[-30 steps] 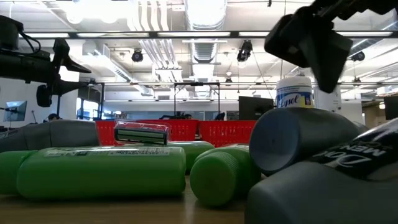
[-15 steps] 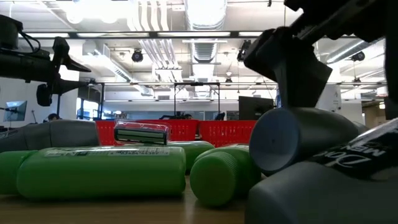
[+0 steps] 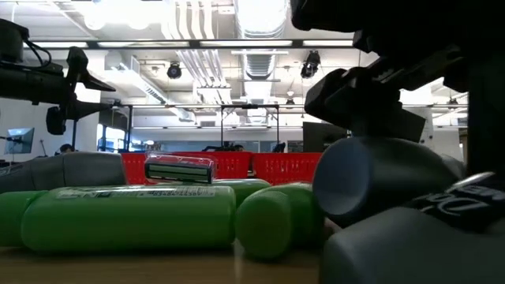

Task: Pick & Place Travel size toiletries
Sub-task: Put the black deodorant into the blue bin

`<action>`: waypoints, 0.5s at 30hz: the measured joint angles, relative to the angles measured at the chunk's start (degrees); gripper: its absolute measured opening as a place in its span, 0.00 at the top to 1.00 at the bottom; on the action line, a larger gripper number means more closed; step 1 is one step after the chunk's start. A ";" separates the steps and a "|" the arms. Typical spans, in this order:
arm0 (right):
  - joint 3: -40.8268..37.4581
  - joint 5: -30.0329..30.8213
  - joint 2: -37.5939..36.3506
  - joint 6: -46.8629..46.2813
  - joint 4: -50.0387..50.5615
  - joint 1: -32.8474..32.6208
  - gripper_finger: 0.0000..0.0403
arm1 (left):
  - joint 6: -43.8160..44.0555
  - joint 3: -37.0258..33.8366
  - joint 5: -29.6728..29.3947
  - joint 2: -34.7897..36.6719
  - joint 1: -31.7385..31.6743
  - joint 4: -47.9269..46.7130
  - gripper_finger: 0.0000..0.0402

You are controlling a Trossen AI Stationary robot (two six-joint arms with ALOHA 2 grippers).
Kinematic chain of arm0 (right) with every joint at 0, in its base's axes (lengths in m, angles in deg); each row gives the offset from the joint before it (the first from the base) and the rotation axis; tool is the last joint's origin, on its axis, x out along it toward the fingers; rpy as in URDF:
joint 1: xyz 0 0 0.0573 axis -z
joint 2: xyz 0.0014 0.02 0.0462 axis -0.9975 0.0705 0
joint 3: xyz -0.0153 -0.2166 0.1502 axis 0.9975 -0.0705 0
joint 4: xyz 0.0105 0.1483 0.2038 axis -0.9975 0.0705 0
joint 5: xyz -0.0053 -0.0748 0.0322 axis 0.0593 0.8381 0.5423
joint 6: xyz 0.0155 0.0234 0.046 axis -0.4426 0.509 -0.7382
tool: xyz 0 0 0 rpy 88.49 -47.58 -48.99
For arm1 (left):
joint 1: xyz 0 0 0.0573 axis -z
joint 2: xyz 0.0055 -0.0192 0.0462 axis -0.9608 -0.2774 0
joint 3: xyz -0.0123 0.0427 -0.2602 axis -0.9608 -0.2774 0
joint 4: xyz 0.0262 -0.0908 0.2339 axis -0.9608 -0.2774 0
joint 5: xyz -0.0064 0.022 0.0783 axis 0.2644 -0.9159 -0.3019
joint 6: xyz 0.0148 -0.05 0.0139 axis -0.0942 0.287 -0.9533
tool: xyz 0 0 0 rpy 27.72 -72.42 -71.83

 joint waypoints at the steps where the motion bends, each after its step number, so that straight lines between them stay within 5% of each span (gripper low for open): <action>1: 0.00 -0.01 0.00 0.06 -0.06 0.16 0.44 | -0.01 0.00 0.01 0.00 0.02 0.00 0.45; 10: 2.31 0.49 -3.13 -3.73 6.92 2.53 0.49 | -0.01 0.00 0.05 -0.02 0.02 0.00 0.45; 15: 1.84 8.33 -10.90 -15.20 16.18 2.74 0.50 | 0.01 0.00 0.21 -0.02 0.02 0.00 0.45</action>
